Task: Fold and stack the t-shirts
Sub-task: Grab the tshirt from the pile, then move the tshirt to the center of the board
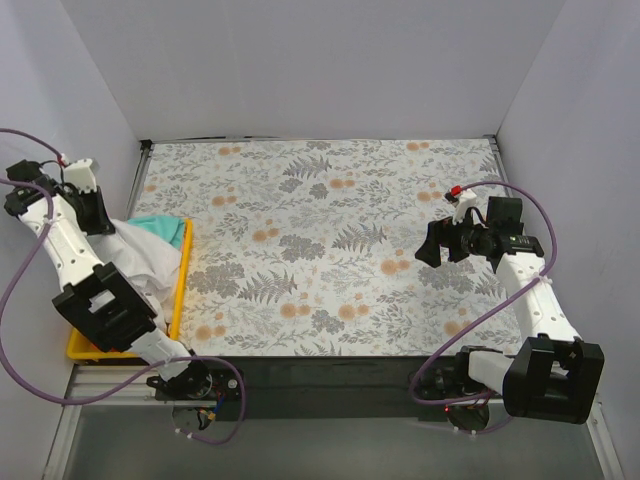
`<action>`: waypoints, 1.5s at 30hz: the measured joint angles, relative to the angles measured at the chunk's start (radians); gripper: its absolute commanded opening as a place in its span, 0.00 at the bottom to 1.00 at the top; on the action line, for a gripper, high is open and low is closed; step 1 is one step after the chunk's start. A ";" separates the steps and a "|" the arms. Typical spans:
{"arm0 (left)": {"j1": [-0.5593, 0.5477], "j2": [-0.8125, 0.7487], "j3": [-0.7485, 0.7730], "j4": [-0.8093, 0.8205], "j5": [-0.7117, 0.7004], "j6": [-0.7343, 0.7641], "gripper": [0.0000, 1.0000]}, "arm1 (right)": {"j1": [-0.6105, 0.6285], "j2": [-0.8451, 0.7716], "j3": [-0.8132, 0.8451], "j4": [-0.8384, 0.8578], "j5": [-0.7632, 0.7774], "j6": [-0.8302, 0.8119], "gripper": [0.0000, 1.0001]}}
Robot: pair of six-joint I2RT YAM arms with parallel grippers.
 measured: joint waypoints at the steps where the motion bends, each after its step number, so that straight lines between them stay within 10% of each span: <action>1: -0.007 -0.004 0.032 -0.002 0.007 -0.004 0.00 | 0.000 0.000 0.000 0.000 0.000 0.000 0.98; 21: -0.763 -0.010 0.636 0.492 0.314 -0.555 0.00 | -0.002 -0.007 0.001 0.000 0.010 0.007 0.98; 27: -0.819 0.074 0.664 0.689 0.387 -0.748 0.00 | -0.066 -0.052 0.003 -0.001 0.014 0.010 0.98; 30: -0.821 0.069 0.542 0.760 0.442 -0.814 0.31 | -0.137 -0.072 0.007 -0.001 -0.011 0.014 0.98; 31: -0.821 0.049 0.461 0.776 0.457 -0.821 0.82 | -0.156 -0.074 0.009 -0.001 -0.017 0.016 0.99; 32: -0.822 0.031 0.381 0.776 0.473 -0.823 0.94 | -0.172 -0.074 0.011 -0.002 -0.020 0.016 0.98; 39: -0.730 0.045 -0.084 0.631 0.612 -0.734 0.95 | -0.184 -0.037 0.080 -0.053 -0.024 -0.021 0.98; 45: -0.631 0.061 -0.151 0.458 0.553 -0.527 0.96 | -0.147 0.000 0.117 -0.098 0.043 -0.110 0.96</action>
